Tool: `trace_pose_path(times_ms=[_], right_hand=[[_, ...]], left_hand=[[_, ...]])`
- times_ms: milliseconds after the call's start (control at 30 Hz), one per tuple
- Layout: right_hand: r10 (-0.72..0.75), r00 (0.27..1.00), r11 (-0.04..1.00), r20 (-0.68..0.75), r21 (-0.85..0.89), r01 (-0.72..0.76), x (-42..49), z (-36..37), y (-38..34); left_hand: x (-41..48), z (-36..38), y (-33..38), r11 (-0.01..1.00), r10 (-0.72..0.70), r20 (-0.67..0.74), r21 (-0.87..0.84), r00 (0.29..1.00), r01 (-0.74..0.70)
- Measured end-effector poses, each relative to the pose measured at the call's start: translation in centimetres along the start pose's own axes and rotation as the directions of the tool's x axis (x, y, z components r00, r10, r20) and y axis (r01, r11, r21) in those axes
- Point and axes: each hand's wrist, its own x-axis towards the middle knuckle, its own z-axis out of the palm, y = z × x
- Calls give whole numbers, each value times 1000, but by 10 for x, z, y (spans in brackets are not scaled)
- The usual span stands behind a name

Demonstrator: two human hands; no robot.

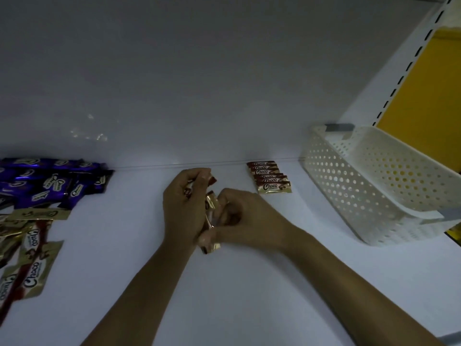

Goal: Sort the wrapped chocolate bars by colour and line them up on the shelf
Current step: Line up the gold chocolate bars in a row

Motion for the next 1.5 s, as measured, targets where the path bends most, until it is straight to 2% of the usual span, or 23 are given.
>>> trace_pose_path(times_ms=[33, 100, 233, 367, 500, 567, 633, 733, 800, 867, 900, 1000, 1100, 1200, 1400, 1500], right_hand=[[-24, 1000, 1000, 8, -11, 24, 1, 5, 1], [-86, 994, 996, -67, 18, 87, 3, 11, 4], [-43, 959, 983, -279, 161, 91, 10, 9, 10], [42, 940, 972, -339, 233, 41, 11, -4, 12], [181, 924, 949, -336, 308, -74, 10, -14, 14], [209, 910, 958, -358, 262, -117, 10, -20, 16], [175, 890, 981, -421, 146, -124, 11, -28, 22], [13, 853, 983, -522, -149, -106, 8, -40, 29], [-74, 893, 926, -443, -362, -103, 4, -43, 28], [28, 962, 886, -273, -438, -150, 0, -40, 24], [67, 971, 880, -230, -446, -166, 0, -39, 23], [4, 958, 874, -286, -464, -142, 5, -40, 30], [9, 978, 835, -210, -536, -123, 6, -38, 34], [-67, 982, 831, -179, -554, -44, 5, -38, 33], [-82, 973, 807, -216, -588, -63, 3, -34, 28], [-32, 970, 855, -243, -509, -99, 3, -40, 25]], left_hand=[[1, -1, -1, 998, -36, -32, -43, 999, 34], [4, -2, -1, 986, -121, -53, -121, 991, 114], [4, 0, 3, 942, -208, 99, -249, 973, 226], [-1, 1, 0, 996, -75, 288, -26, 955, 86], [-2, -2, -3, 999, -49, 393, -4, 918, 54], [-1, -1, -5, 997, -56, 393, 74, 918, 29], [-1, -1, -5, 994, -62, 347, 109, 936, 25], [0, -1, -2, 994, -100, 220, -10, 970, 105], [0, 0, 3, 979, -145, 146, -123, 979, 163], [1, 0, 5, 969, -171, 81, -168, 982, 183], [1, -1, 5, 967, -176, 63, -175, 982, 185], [1, -2, 5, 962, -191, 63, -186, 980, 200], [0, -3, 6, 959, -202, 116, -179, 973, 220], [0, -3, 7, 964, -206, 151, -136, 967, 227], [-2, -2, 9, 965, -190, 165, -151, 968, 215], [-3, -2, 9, 967, -194, 171, -131, 966, 217]])
